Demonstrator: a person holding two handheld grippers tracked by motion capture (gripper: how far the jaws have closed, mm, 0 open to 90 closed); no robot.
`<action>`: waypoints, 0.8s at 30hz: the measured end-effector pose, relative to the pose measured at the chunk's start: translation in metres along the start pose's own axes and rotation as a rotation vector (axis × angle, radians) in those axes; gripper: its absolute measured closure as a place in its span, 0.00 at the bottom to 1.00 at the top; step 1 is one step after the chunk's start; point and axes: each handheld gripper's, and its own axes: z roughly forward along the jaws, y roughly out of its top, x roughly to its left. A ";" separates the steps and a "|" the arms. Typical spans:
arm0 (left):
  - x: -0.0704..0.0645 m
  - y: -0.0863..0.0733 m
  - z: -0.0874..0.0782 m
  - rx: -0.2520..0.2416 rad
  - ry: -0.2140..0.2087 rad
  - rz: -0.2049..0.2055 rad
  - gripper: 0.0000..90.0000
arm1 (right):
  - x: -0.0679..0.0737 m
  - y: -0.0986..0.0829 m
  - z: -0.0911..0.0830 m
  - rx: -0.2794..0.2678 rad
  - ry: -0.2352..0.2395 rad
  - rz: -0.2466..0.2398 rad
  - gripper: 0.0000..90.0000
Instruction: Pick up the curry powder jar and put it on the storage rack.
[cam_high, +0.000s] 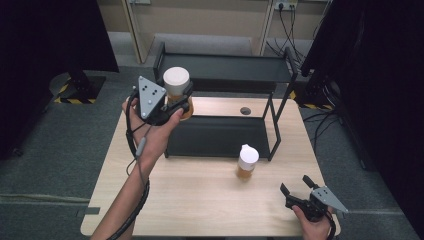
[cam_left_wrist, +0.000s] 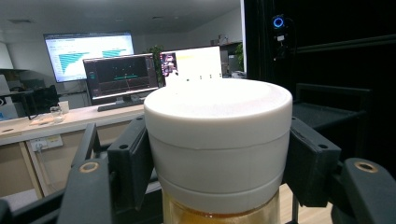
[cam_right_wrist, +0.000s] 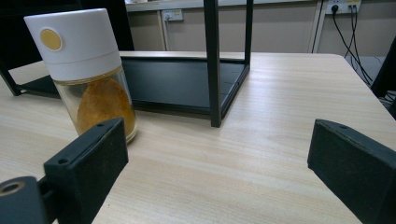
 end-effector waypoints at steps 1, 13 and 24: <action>0.000 0.001 0.001 -0.001 0.000 0.001 0.38 | 0.000 0.000 0.000 0.000 0.001 0.000 0.06; 0.002 0.019 0.012 -0.013 0.010 -0.009 0.38 | 0.000 0.000 0.000 0.001 0.001 -0.004 0.06; 0.004 0.032 0.020 -0.019 0.011 -0.014 0.38 | 0.000 0.000 0.000 0.002 0.002 -0.004 0.06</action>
